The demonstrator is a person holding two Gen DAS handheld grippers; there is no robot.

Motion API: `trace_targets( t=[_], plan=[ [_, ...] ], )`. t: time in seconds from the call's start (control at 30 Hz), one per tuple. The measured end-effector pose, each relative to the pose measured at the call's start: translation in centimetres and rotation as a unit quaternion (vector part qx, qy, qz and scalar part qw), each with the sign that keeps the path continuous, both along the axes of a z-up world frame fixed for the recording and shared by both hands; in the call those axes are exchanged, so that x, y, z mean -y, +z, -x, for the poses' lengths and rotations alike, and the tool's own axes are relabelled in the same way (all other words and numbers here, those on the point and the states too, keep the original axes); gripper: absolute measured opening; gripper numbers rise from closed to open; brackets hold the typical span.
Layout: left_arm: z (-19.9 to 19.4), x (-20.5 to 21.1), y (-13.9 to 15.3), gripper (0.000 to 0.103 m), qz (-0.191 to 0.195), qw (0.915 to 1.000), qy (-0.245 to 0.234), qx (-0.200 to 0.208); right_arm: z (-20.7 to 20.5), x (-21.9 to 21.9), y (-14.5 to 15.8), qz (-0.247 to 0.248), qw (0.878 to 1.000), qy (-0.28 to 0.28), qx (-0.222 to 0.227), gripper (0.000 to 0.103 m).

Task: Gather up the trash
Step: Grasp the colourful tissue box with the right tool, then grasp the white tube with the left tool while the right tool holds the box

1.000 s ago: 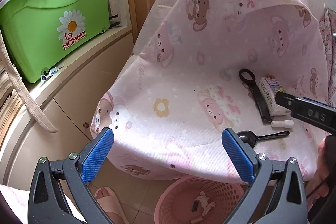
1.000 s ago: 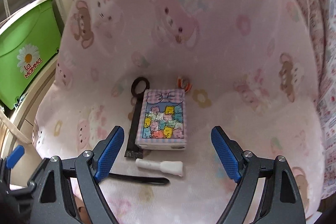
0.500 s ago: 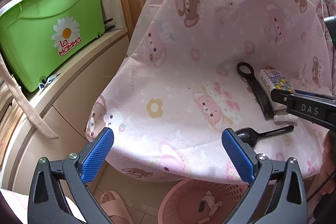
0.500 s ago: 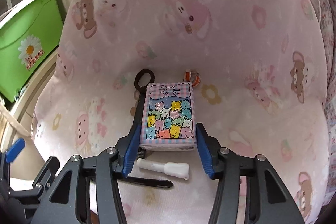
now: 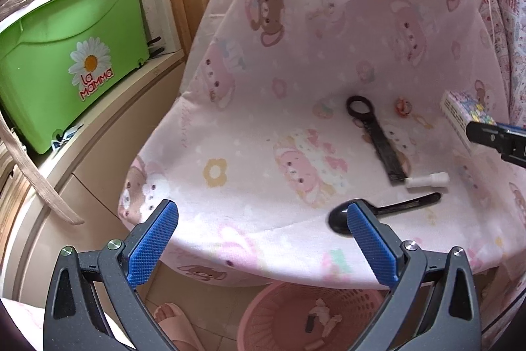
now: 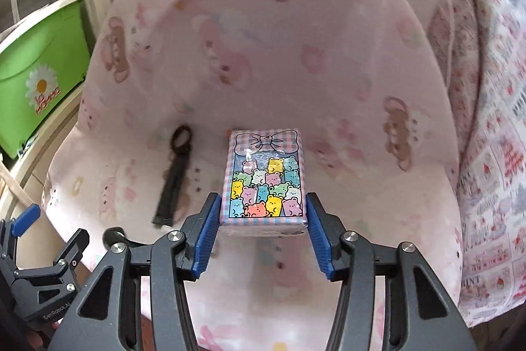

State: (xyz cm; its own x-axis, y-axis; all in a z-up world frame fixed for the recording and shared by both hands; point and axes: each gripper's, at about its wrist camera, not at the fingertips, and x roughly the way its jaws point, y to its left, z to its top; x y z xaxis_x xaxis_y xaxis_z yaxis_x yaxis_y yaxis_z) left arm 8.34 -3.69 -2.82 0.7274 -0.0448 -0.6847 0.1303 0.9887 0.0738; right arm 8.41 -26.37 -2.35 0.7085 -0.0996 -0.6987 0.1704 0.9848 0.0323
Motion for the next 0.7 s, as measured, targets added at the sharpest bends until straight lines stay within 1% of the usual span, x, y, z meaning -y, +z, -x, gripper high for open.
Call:
trace_targets(
  t=[0.1,0.2,0.27,0.3,0.37,0.4,0.43,0.47,0.53,0.6,0.7],
  plan=[
    [0.2,1.0,0.4,0.102,0.032,0.9993,-0.016,-0.011,0.7,1.7,0.1,-0.036,0.999,-0.007,-0.001,0.054],
    [0.2,2.5,0.7,0.102,0.061,0.9967,-0.042,-0.034,1.4,2.5,0.0,-0.025,1.0,-0.015,0.0,0.054],
    [0.2,3.5,0.8,0.102,0.076,0.9949,-0.054,-0.038,1.9,2.9,-0.2,-0.006,1.0,-0.023,-0.005,0.054],
    [0.1,4.2,0.7,0.102,0.074,0.9949,-0.057,-0.037,2.1,3.1,-0.3,-0.003,1.0,-0.026,-0.007,0.054],
    [-0.1,5.8,0.4,0.1,0.069,0.9947,-0.064,-0.043,2.6,3.8,-0.2,-0.012,0.999,-0.031,-0.007,0.054],
    [-0.2,6.7,0.2,0.099,0.072,0.9936,-0.072,-0.048,2.7,4.0,0.0,-0.018,0.999,-0.033,-0.006,0.054],
    [-0.3,7.4,0.1,0.094,0.075,0.9928,-0.078,-0.051,2.9,4.2,0.3,-0.022,0.999,-0.036,-0.004,0.054],
    [-0.3,8.2,0.0,0.086,0.076,0.9921,-0.084,-0.053,3.0,4.3,0.5,-0.022,0.999,-0.037,-0.001,0.054],
    [-0.6,9.8,-0.3,0.08,0.068,0.9918,-0.095,-0.052,3.4,4.4,1.0,-0.015,0.999,-0.045,0.008,0.054],
    [-0.9,10.9,-0.6,0.08,0.063,0.9915,-0.101,-0.054,3.7,4.6,1.5,-0.018,0.998,-0.051,0.017,0.054],
    [-1.7,11.9,-1.1,0.08,0.063,0.9922,-0.092,-0.055,3.8,4.7,2.0,-0.029,0.998,-0.047,0.022,0.054]
  ],
)
